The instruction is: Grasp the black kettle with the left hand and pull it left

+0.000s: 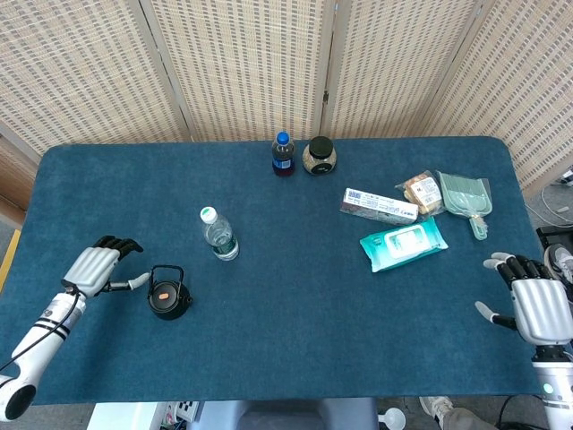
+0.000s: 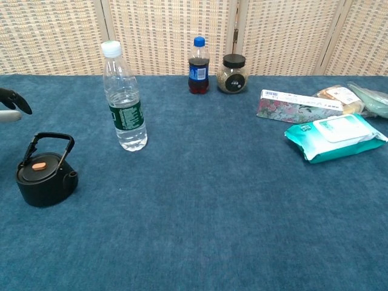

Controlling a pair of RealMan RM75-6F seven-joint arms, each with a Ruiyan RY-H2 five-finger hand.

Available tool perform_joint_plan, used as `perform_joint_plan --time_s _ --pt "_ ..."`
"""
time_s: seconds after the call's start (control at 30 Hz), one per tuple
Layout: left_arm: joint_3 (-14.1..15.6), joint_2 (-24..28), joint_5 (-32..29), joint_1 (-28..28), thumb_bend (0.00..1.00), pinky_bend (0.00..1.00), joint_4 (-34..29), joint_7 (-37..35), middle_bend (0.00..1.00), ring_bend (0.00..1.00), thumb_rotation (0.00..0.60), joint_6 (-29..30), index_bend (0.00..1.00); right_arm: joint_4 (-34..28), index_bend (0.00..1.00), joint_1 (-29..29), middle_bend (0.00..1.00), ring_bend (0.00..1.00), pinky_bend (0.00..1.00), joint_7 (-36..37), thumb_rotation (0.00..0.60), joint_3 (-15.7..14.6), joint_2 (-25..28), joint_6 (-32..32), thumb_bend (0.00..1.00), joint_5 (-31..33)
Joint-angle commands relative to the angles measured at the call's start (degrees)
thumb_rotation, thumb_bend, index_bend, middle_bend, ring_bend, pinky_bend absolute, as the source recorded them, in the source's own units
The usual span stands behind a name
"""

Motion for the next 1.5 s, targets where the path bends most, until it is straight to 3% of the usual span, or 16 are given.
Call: perform_joint_plan --time_s 0.03,0.73,1.13,1.5 --pt "-0.07 -1.01 -1.6 -1.21 0.17 0.06 1.13 1.43 0.24 0.18 0.139 -1.39 0.26 0.09 0.32 0.01 0.28 0.23 0.25 0.08 0.6 0.0 -0.04 -0.14 0.14 0.16" --pt "1.11 -4.93 -4.01 -6.53 0.16 0.06 3.68 3.24 0.37 0.24 0.099 -7.69 0.37 1.35 0.32 -0.33 0.28 0.23 0.25 1.61 0.6 -0.06 -0.35 -0.63 0.14 1.3" --pt "1.94 -3.7 -0.91 -6.35 0.16 0.07 -0.27 1.7 0.46 0.31 0.102 -4.52 0.44 2.59 0.32 -0.49 0.28 0.23 0.25 2.75 0.6 -0.05 -0.72 -0.69 0.14 1.5" --pt "3.71 -0.05 2.54 -3.67 0.16 0.07 -6.75 3.44 0.47 0.31 0.1 1.9 0.44 3.56 0.32 -0.78 0.28 0.23 0.25 4.11 0.6 -0.25 -0.62 -0.44 0.14 1.02"
